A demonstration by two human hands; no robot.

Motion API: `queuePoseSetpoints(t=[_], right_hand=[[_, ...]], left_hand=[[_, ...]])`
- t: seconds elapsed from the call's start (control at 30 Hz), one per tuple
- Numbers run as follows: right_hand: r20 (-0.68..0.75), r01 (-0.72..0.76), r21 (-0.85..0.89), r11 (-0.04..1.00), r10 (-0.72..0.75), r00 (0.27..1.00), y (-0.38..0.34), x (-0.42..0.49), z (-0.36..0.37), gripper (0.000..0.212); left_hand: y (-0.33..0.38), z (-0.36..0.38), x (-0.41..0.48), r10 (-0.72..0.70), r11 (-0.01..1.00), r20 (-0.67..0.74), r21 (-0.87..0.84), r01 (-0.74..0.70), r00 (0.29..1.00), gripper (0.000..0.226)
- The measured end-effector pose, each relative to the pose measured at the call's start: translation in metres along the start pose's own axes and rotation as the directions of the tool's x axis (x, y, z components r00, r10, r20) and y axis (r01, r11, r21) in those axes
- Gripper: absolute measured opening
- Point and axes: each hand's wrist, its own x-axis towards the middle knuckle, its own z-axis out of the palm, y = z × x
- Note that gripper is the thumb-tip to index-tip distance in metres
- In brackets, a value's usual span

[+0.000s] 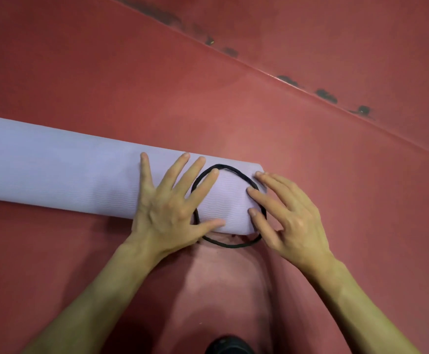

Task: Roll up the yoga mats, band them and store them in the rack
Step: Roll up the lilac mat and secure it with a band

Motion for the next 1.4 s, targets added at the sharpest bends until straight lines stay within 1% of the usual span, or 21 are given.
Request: queuePoseSetpoints(t=[0.07,0.2,0.33,0.4,0.47,0.53,0.6,0.67,0.7,0.73,0.8,0.87,0.97,1.0,1.07,1.1,1.13,1.2,1.27,1.33,1.4], right_hand=[[0.052,0.008,0.002,1.0,-0.008,0.999,0.002,-0.006,-0.001,0.041],[0.153,-0.038,0.034,0.999,0.032,0.988,0.008,-0.007,-0.004,0.059],[0.362,-0.12,0.05,0.991,0.094,0.927,0.014,-0.001,-0.022,0.072],[0.422,-0.166,0.009,0.986,0.147,0.895,0.012,0.005,-0.028,0.075],[0.471,-0.257,-0.02,0.966,0.236,0.85,0.007,0.01,-0.031,0.076],[0.511,-0.389,0.028,0.921,0.321,0.797,0.001,0.016,-0.03,0.079],[0.498,-0.501,0.144,0.853,0.375,0.782,-0.009,0.02,-0.026,0.08],[0.485,-0.617,0.257,0.743,0.453,0.748,-0.018,0.024,-0.02,0.078],[0.469,-0.652,0.269,0.708,0.496,0.731,-0.022,0.025,-0.017,0.077],[0.428,-0.657,0.254,0.71,0.527,0.734,-0.024,0.025,-0.014,0.076],[0.297,-0.612,0.135,0.779,0.558,0.775,-0.016,0.022,-0.011,0.073],[0.184,-0.537,-0.052,0.842,0.537,0.824,-0.002,0.018,-0.011,0.066],[0.101,-0.314,-0.194,0.929,0.337,0.936,0.009,0.002,-0.011,0.066],[0.057,-0.256,-0.199,0.946,0.272,0.961,0.009,-0.004,-0.011,0.066],[-0.006,-0.089,-0.191,0.978,0.089,0.996,0.011,-0.011,-0.01,0.055],[0.006,0.006,-0.201,0.98,-0.005,1.0,0.015,-0.014,-0.008,0.049],[0.037,0.065,-0.216,0.974,-0.058,0.998,0.019,-0.017,-0.008,0.05],[0.092,0.077,-0.236,0.969,-0.056,0.994,0.027,-0.019,-0.012,0.052],[0.078,0.041,-0.212,0.976,-0.025,0.997,0.027,-0.021,-0.022,0.043],[0.054,0.092,-0.15,0.984,-0.085,0.995,0.016,-0.022,-0.027,0.034],[0.083,0.194,-0.112,0.974,-0.186,0.979,0.004,-0.023,-0.022,0.031]], left_hand=[[0.001,-0.004,-0.002,0.002,1.0,0.074,0.026,-0.004,0.997,0.096],[0.002,-0.012,0.003,-0.01,0.998,0.186,0.058,-0.001,0.982,0.118],[0.005,-0.019,0.011,-0.04,0.994,0.289,0.105,0.009,0.956,0.123],[0.005,-0.021,0.017,-0.055,0.992,0.342,0.124,0.013,0.938,0.125],[0.007,-0.022,0.024,-0.076,0.988,0.409,0.151,0.015,0.909,0.132],[0.009,-0.022,0.032,-0.097,0.983,0.457,0.183,0.013,0.884,0.139],[0.011,-0.023,0.038,-0.107,0.976,0.487,0.216,-0.001,0.867,0.142],[0.013,-0.022,0.04,-0.109,0.971,0.501,0.24,-0.017,0.859,0.141],[0.014,-0.022,0.039,-0.109,0.97,0.503,0.242,-0.018,0.857,0.14],[0.014,-0.022,0.039,-0.108,0.972,0.498,0.235,-0.014,0.86,0.139],[0.012,-0.022,0.038,-0.099,0.98,0.468,0.201,0.003,0.878,0.133],[0.011,-0.021,0.037,-0.09,0.987,0.441,0.163,0.019,0.893,0.126],[0.01,-0.021,0.04,-0.08,0.988,0.436,0.153,0.014,0.896,0.121],[0.009,-0.02,0.04,-0.081,0.988,0.439,0.153,0.015,0.895,0.12],[0.008,-0.019,0.042,-0.083,0.99,0.438,0.142,0.022,0.895,0.119],[0.008,-0.019,0.043,-0.08,0.99,0.439,0.14,0.02,0.895,0.119],[0.007,-0.019,0.043,-0.075,0.99,0.441,0.138,0.015,0.894,0.12],[0.006,-0.018,0.044,-0.075,0.99,0.445,0.14,0.014,0.892,0.124],[0.007,-0.018,0.046,-0.077,0.989,0.452,0.144,0.012,0.889,0.128],[0.006,-0.018,0.048,-0.078,0.99,0.455,0.137,0.017,0.887,0.128],[0.005,-0.018,0.049,-0.08,0.99,0.459,0.137,0.019,0.885,0.13]])
